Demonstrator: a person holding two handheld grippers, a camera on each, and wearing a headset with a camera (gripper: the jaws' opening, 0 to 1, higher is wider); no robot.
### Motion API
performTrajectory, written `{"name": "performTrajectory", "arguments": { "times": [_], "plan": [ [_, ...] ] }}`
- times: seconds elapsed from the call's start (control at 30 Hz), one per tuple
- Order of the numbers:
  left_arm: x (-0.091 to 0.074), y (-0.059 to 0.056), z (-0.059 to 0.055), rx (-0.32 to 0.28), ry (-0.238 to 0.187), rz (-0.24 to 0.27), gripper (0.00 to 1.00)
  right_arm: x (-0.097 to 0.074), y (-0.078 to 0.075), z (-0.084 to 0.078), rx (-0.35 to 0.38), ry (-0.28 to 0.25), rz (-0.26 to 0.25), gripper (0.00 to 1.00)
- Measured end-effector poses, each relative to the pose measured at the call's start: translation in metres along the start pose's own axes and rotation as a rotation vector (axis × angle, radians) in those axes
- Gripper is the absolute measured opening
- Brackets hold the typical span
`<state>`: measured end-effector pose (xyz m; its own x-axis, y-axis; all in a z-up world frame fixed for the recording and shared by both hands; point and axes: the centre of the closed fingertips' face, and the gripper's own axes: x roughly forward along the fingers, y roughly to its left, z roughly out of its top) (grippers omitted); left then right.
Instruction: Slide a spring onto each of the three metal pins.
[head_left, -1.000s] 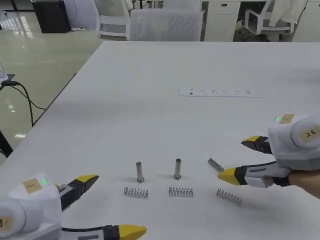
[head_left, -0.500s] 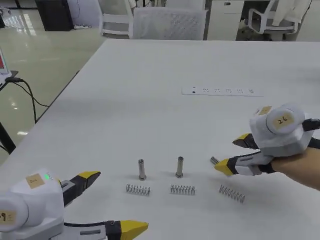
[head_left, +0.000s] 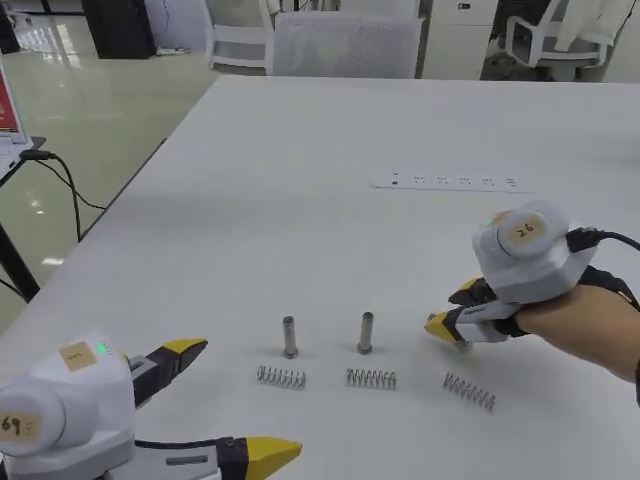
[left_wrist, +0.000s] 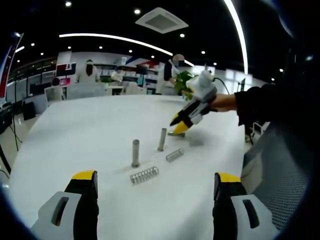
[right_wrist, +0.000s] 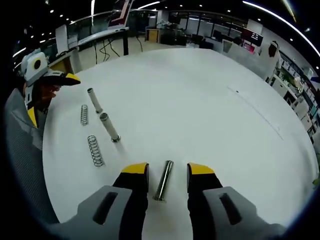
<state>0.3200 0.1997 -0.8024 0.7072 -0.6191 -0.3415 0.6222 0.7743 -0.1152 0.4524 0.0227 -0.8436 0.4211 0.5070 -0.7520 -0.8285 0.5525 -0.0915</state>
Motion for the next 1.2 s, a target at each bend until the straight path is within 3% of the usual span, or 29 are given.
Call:
{"name": "performTrajectory", "arguments": {
  "times": [0.47, 1.2],
  "plan": [
    [0.000, 0.001, -0.001, 0.002, 0.008, 0.003, 0.92, 0.010, 0.001, -0.007, 0.043, 0.057, 0.009, 0.13],
    [0.000, 0.003, -0.001, -0.002, 0.005, 0.003, 0.91, 0.015, -0.001, -0.010, 0.115, 0.099, -0.003, 0.05]
  ]
}}
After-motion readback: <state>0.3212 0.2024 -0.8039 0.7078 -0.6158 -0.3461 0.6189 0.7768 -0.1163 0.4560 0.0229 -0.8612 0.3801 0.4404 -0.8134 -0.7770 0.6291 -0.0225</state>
